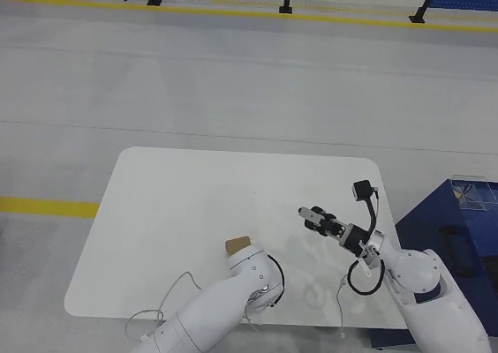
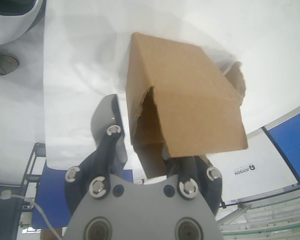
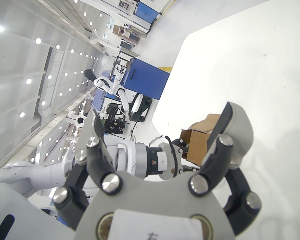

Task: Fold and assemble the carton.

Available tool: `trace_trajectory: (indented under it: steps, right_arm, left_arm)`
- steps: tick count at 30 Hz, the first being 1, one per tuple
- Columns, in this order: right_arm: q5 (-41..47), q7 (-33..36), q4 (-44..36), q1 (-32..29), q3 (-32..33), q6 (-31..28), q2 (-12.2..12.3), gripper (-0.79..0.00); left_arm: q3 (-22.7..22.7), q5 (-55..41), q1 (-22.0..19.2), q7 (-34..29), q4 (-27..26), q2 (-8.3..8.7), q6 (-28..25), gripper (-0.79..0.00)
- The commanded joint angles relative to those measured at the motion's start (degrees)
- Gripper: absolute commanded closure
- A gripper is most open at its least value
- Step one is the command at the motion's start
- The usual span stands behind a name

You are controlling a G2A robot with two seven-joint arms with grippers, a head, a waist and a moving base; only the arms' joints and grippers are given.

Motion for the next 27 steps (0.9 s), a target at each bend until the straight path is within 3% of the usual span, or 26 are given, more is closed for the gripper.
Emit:
trace_trajectory:
  steps: [1,5,8,12,16,19,27]
  right_arm:
    - [-0.23,-0.03,0.09,0.0,0.15,0.11,0.01,-0.785]
    - [-0.28,-0.09,-0.14,-0.28,0.84,0.33,0.07,-0.785]
    - [-0.31,-0.22,-0.89,-0.69,1.28,0.65,0.1,-0.785]
    - [-1.11,-0.82,-2.11,-0.87,1.0,2.14,0.04,-0.785]
    - [-2.11,-2.38,-3.35,-0.26,-0.52,5.35,-0.26,-0.785]
    - [-2.26,-2.9,-4.03,0.11,-1.22,6.35,-0.4,-0.785]
    - [-2.26,-2.9,-4.03,0.11,-1.22,6.35,-0.4,-0.785]
  left_arm:
    - [-1.82,-1.91,1.7,-0.8,-3.98,0.62,3.5,-0.785]
    - [-8.92,-0.53,6.69,-3.15,-16.72,3.34,10.21,-0.785]
    - [-12.33,3.8,10.78,-9.8,-23.94,6.74,16.87,-0.785]
    - [-16.38,15.15,15.52,-23.59,-29.27,12.03,30.66,-0.785]
    - [-22.04,27.38,19.64,-36.39,-33.08,15.6,42.09,-0.785]
    - [-25.0,32.93,22.17,-47.45,-33.82,17.28,44.63,-0.785]
    - [-25.0,32.93,22.17,-47.45,-33.82,17.28,44.63,-0.785]
